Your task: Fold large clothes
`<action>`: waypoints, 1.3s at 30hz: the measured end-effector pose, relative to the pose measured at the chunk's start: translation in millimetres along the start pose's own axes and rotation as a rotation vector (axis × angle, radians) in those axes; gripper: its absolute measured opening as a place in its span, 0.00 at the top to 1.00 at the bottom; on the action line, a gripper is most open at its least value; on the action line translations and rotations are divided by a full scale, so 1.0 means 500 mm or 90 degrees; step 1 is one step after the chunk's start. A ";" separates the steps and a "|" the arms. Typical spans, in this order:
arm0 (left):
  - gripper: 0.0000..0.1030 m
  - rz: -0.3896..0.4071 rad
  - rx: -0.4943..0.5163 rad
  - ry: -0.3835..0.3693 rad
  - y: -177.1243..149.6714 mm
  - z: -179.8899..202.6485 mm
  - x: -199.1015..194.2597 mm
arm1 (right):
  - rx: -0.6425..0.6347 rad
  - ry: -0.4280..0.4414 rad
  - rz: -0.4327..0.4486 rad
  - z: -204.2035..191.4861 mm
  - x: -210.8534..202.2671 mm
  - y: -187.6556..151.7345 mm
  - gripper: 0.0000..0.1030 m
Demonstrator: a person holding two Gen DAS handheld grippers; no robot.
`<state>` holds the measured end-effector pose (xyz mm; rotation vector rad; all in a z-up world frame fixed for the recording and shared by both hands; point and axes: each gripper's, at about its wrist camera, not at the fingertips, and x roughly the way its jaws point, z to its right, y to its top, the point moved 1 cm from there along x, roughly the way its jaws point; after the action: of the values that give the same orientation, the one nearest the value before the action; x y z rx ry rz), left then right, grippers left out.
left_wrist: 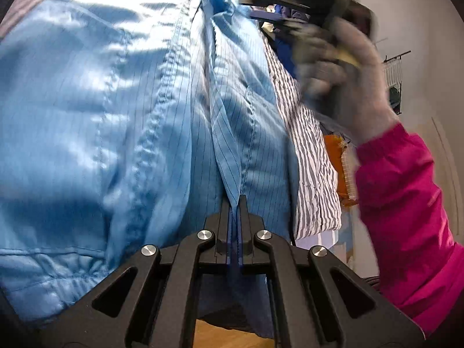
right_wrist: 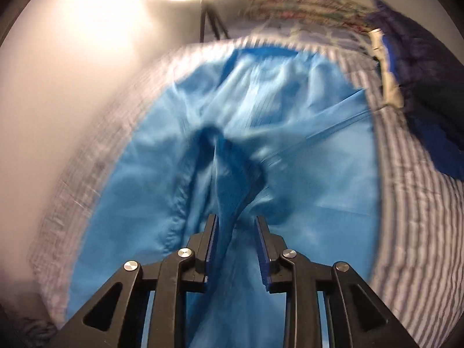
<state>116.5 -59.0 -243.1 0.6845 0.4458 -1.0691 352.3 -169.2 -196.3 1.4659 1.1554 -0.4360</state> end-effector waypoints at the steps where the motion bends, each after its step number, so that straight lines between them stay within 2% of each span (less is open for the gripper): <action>1: 1.00 0.003 0.002 0.001 0.000 0.001 -0.006 | 0.020 0.017 0.014 0.015 -0.042 -0.002 0.75; 3: 1.00 0.012 0.009 0.007 0.009 0.002 -0.020 | 0.045 0.043 0.036 0.036 -0.115 -0.017 0.75; 7: 1.00 0.029 0.025 0.025 0.016 -0.004 -0.037 | 0.051 0.060 0.062 0.051 -0.248 -0.071 0.74; 11: 1.00 0.009 0.039 0.032 0.013 -0.018 -0.023 | 0.043 0.058 0.061 0.050 -0.373 -0.195 0.73; 14: 0.99 0.009 0.049 0.038 0.009 -0.008 -0.030 | 0.040 0.056 0.034 0.035 -0.400 -0.298 0.73; 17: 0.90 0.008 0.071 0.031 -0.009 0.003 -0.083 | 0.031 0.053 0.004 0.016 -0.398 -0.400 0.73; 20: 0.89 0.021 0.094 0.010 -0.022 0.011 -0.158 | 0.015 0.051 -0.005 -0.006 -0.381 -0.462 0.73; 21: 0.85 0.033 0.105 0.014 -0.024 0.011 -0.187 | 0.009 0.051 -0.007 -0.013 -0.372 -0.479 0.73; 22: 0.83 0.049 0.114 0.030 -0.024 0.008 -0.215 | 0.004 0.052 -0.014 -0.017 -0.366 -0.492 0.73; 24: 0.71 0.078 0.117 0.060 -0.018 -0.009 -0.260 | -0.007 0.059 -0.024 -0.033 -0.343 -0.509 0.73; 26: 0.69 0.100 0.107 0.107 -0.004 -0.046 -0.302 | -0.017 0.069 -0.026 -0.053 -0.324 -0.513 0.73; 29: 0.67 0.088 0.070 0.155 0.017 -0.105 -0.314 | -0.036 0.078 -0.020 -0.082 -0.293 -0.509 0.73; 33: 0.66 0.063 0.048 0.185 0.027 -0.152 -0.292 | -0.048 0.103 -0.031 -0.130 -0.239 -0.495 0.73; 35: 0.66 0.049 0.038 0.184 0.022 -0.171 -0.274 | -0.082 0.085 -0.034 -0.164 -0.217 -0.496 0.73; 39: 0.66 0.017 0.008 0.173 0.021 -0.199 -0.236 | -0.111 0.095 -0.063 -0.214 -0.164 -0.498 0.73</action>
<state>74.9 89.8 -235.7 0.8489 0.6618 -0.9569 73.3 -142.5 -235.2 1.3102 1.3543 -0.2883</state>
